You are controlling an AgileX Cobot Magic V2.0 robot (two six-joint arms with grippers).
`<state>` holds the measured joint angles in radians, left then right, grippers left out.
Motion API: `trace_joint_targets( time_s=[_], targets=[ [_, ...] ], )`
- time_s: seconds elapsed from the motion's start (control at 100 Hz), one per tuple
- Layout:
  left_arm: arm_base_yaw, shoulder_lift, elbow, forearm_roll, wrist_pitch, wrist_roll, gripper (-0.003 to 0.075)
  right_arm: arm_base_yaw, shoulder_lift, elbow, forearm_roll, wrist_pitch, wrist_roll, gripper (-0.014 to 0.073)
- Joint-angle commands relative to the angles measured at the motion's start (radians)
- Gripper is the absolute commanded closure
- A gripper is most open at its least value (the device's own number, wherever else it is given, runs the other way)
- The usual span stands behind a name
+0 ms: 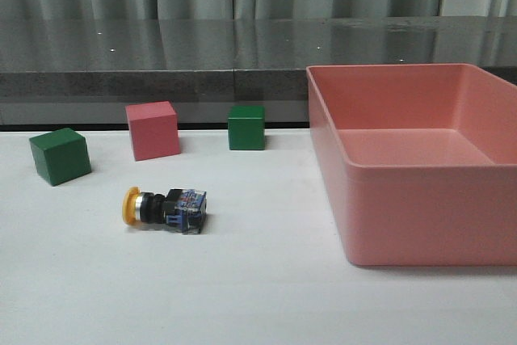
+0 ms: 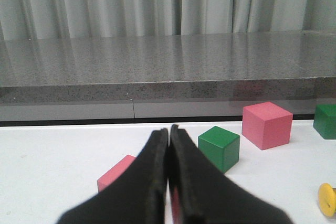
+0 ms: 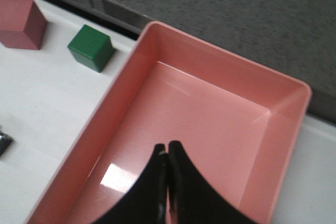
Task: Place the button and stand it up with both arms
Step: 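Open the right gripper and withdraw it from the button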
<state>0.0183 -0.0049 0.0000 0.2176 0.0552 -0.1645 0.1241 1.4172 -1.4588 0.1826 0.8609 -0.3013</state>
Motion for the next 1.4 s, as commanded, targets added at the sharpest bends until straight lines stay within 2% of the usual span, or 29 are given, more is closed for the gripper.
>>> trace_joint_targets(
  time_s=[0.0,0.13,0.32,0.49,0.59,0.66,0.76,0.87,1.03,1.19,1.31,1.39],
  targets=[
    [-0.004,-0.031,0.045,0.002,-0.074,-0.009,0.0739,-0.039,-0.178,0.160,0.011,-0.178,0.020,0.0670],
    [-0.004,-0.031,0.045,0.002,-0.074,-0.009,0.0740,-0.075,-0.392,0.456,0.011,-0.386,0.019,0.0670],
    [-0.004,-0.031,0.045,0.002,-0.074,-0.009,0.0740,-0.082,-0.696,0.863,0.011,-0.588,0.019,0.0670],
    [-0.004,-0.031,0.045,0.002,-0.084,-0.009,0.0740,-0.082,-0.937,1.074,0.011,-0.736,0.019,0.0670],
    [-0.004,-0.031,0.045,-0.008,-0.120,-0.009,0.0740,-0.082,-1.044,1.123,0.011,-0.719,0.019,0.0670],
    [-0.004,-0.031,0.045,-0.076,-0.158,-0.009,0.0740,-0.082,-1.084,1.134,0.011,-0.669,0.019,0.0670],
    [-0.004,-0.031,0.037,-0.218,-0.198,-0.009,0.0739,-0.082,-1.102,1.134,0.011,-0.623,0.019,0.0670],
    [-0.004,-0.031,0.007,-0.253,-0.181,-0.009,0.0740,-0.082,-1.102,1.134,0.011,-0.623,0.019,0.0670],
    [-0.004,-0.005,-0.133,-0.253,0.018,-0.009,0.0740,-0.082,-1.102,1.134,0.011,-0.623,0.019,0.0670],
    [-0.004,0.156,-0.318,-0.250,0.234,0.020,0.0740,-0.082,-1.102,1.134,0.011,-0.627,0.019,0.0670],
    [-0.004,0.358,-0.477,-0.271,0.327,0.175,0.0740,-0.082,-1.102,1.134,0.011,-0.627,0.019,0.0670],
    [-0.004,0.517,-0.569,-0.345,0.352,0.336,0.0738,-0.082,-1.102,1.134,0.011,-0.627,0.019,0.0670]
  ],
)
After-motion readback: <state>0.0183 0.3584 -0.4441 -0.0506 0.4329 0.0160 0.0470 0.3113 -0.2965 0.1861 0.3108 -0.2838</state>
